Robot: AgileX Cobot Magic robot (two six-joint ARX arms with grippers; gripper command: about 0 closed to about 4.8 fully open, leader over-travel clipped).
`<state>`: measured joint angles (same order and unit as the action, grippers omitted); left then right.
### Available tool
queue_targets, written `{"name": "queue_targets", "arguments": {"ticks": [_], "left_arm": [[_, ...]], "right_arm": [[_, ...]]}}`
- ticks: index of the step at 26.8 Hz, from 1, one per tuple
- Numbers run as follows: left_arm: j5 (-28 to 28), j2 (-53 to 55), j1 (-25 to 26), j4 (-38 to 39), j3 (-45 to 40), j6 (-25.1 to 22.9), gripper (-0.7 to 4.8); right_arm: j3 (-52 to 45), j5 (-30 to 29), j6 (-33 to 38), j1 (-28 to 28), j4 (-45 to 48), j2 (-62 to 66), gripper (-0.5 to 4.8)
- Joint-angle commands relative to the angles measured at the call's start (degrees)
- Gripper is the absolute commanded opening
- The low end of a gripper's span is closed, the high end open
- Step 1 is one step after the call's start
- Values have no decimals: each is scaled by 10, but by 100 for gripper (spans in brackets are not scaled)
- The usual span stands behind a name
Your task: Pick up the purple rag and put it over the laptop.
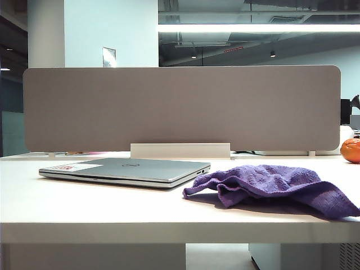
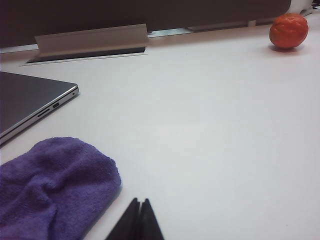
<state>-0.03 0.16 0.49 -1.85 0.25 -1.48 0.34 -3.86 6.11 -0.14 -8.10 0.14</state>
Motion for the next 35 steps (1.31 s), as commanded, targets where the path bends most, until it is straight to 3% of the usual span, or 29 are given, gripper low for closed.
{"name": "queue_targets", "arguments": {"ticks": [1,19,30,35], "left_arm": [[3,1,0,-4,2,0,-6],[3,1,0,-5,2,0,-6],[3,1,-1,7,2,0,-6],[3,1,-1,33,2,0,-6]], "right_arm": [[-2,3,-2,0,6,-1,22],[-2,3,-2,0,7,-1,22],[-2,-114,-1,0,-3,-1,22],[-2,-129,59,1,-6,0,22]]}}
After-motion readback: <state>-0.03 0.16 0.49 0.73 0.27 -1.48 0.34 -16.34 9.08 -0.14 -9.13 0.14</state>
